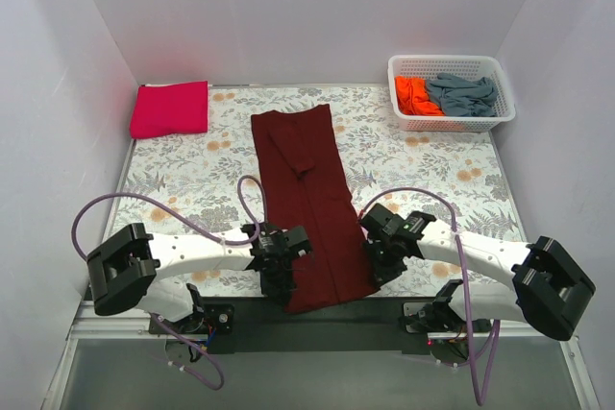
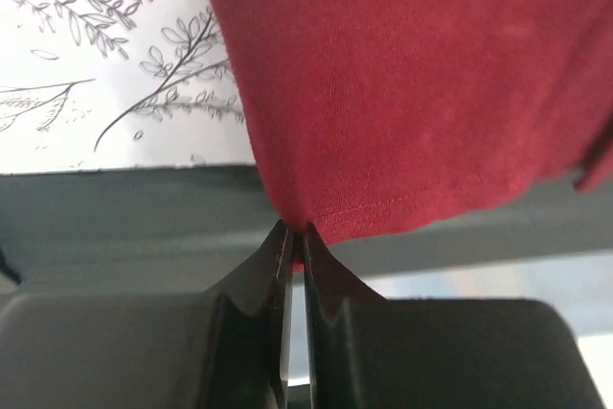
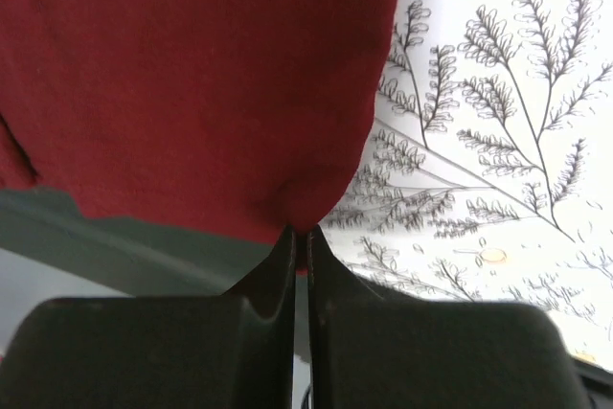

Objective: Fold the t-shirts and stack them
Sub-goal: Fold the tshirt

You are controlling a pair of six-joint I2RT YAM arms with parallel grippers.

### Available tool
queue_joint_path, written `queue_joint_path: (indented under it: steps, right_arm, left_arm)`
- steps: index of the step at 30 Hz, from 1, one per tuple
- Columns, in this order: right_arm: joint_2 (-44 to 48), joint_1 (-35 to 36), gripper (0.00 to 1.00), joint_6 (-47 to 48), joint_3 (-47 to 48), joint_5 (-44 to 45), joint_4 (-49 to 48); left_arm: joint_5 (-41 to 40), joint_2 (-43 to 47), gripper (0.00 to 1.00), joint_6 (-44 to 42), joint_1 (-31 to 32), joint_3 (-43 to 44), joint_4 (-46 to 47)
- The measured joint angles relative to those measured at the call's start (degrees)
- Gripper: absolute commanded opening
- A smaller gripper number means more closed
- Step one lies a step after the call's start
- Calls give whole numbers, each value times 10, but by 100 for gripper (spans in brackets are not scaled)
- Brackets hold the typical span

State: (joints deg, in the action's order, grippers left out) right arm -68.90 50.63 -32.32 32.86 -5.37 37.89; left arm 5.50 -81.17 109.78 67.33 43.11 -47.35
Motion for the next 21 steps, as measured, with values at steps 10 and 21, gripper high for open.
queue_joint_path:
  steps: [10,21]
  right_arm:
    - [-128,-55,1,107,231,37,66]
    - [-292,-138,1,218,474,86,32]
  left_arm:
    - [-1,37,0,-137,-237,87,-21]
    - [-62,-38,0,-278,-400,169,67]
